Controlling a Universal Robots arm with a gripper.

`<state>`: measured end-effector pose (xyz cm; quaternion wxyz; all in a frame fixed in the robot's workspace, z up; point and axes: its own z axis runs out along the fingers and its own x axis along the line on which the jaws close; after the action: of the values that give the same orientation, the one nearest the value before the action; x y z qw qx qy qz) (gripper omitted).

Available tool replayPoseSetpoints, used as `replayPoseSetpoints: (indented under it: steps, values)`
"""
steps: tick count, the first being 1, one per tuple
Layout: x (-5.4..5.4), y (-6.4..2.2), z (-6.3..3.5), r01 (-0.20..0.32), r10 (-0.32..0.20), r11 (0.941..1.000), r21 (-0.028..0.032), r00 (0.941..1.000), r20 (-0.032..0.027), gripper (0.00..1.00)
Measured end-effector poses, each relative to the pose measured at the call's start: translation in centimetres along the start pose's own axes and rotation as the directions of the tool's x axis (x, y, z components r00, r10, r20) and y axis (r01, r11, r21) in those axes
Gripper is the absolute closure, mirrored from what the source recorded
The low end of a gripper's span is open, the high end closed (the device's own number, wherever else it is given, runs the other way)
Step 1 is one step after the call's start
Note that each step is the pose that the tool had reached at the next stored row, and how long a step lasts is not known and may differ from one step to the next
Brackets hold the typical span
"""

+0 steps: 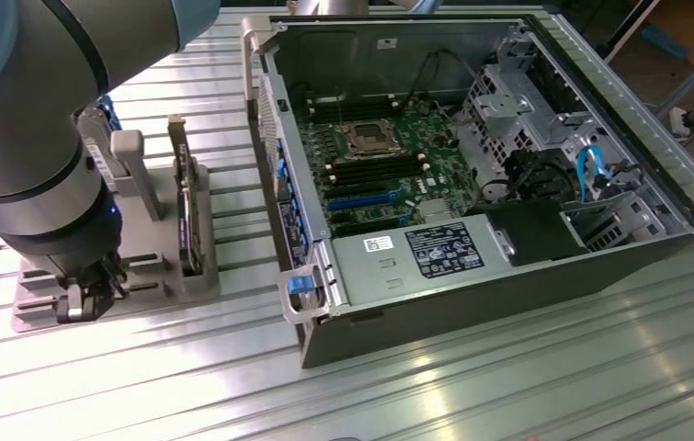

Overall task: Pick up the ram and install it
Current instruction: 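Pick up the ram and move it above insertion slot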

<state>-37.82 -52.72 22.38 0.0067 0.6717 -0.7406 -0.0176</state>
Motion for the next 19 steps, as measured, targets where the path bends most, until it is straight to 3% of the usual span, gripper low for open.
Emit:
replayPoseSetpoints:
  steps: [19]
  values:
    - [-0.19,0.49,0.71,0.000,0.000,1.0000,0.0002,1.0000,-0.0017,0.76]
